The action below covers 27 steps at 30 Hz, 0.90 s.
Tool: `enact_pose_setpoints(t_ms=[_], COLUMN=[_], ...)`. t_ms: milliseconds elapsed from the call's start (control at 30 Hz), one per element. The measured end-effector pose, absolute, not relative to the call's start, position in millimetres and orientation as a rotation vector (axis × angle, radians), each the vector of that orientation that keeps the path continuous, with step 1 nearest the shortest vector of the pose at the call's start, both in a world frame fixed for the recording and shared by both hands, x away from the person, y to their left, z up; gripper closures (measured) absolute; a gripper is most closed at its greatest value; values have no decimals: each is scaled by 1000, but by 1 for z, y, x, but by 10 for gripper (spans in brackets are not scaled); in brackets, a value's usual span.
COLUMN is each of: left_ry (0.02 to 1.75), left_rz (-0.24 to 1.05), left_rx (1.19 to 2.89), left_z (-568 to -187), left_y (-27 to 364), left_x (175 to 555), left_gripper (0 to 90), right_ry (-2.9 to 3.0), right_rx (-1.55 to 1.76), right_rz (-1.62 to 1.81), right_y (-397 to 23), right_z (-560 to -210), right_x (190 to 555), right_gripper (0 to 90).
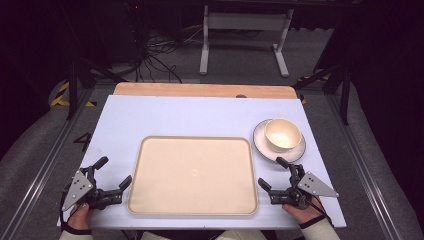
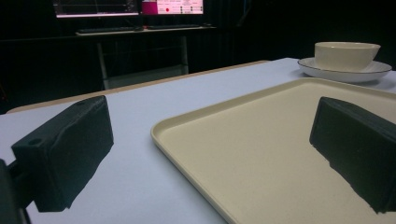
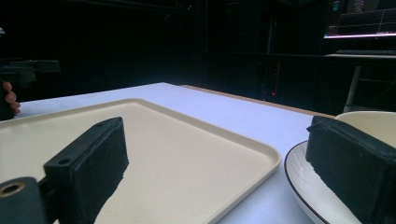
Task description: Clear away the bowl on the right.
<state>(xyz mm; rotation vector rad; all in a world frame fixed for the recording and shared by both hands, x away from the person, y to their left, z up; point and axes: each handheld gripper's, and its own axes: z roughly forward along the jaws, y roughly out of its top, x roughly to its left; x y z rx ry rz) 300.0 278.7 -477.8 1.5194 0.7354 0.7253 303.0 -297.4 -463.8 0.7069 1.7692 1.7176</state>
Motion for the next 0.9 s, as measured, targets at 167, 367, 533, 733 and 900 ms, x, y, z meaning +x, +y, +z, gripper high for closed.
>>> enact_pose_setpoints(t_ms=[167,367,533,733,900], left_ry=[734,735,737,740,742], left_rz=[728,726,722,721,720], left_rx=[1524,1524,1523,1524,1525], left_z=[-478,-478,-478,-478,-477], left_y=[279,279,279,279,279], left_x=[300,300,301,301,301], left_gripper=[2,2,2,2,2], right_ry=[1768,1769,1782,1789,1797], right_rx=[706,709,705,709,722], right_rz=[1718,1718,1725,1719,1734], right_y=[-297,-297,-298,-298,-299], right_z=[-464,-464,-464,-463,-462], right_x=[303,303,304,305,306], right_gripper=[52,54,80,105,119])
